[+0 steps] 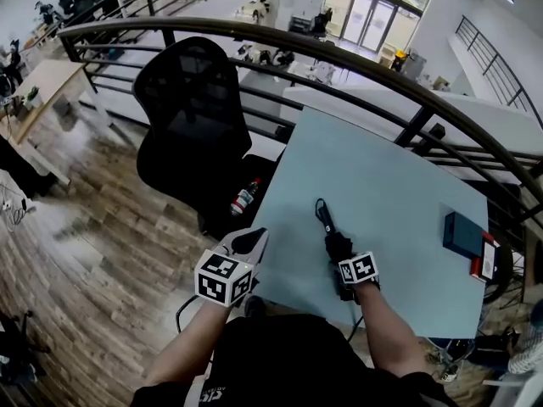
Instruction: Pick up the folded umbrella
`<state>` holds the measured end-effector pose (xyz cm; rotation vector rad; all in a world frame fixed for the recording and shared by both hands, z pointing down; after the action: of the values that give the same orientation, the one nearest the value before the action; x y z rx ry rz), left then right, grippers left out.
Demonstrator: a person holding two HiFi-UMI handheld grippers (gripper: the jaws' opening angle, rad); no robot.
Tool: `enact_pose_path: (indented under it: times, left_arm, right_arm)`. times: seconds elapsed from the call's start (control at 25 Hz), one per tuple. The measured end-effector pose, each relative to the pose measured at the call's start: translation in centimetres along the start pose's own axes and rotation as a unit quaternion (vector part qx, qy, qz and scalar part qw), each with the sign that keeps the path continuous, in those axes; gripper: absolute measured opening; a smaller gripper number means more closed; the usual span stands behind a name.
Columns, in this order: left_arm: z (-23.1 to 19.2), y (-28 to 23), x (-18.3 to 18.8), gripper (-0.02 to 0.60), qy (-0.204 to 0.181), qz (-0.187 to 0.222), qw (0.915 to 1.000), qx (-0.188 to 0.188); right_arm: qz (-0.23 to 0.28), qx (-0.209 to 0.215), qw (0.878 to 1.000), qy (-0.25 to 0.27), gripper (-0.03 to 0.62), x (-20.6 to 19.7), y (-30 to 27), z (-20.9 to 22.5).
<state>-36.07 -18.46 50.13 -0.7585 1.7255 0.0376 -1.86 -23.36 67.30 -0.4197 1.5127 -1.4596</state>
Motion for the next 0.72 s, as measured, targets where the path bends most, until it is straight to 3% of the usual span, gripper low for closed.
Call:
enact_pose_path:
  times: [0.4, 0.72]
  left_arm:
    - [5.1, -4.0, 2.0, 0.006, -0.004, 0.01, 0.9998, 0.015]
    - [8.6, -6.7, 3.9, 0.006, -0.02, 0.004, 0.9998, -0.001]
  right_arm:
    - [0.065, 0.063, 0.996, -0.022, 0.262, -1.3, 4.1, 3.7]
    - [0.141, 0.116, 0.983, -0.026, 0.262, 0.6, 7.6, 4.8]
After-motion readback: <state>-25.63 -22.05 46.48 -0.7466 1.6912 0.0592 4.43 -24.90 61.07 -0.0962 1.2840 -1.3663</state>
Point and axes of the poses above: the fingertips, and each gripper's own axes: y backward along the fingers, z to its right, x out of its top, the point moved 10 cm from there along y, backward along the fingers, and after that the axes turned 4 degrees about x, right-handed, at the moved point
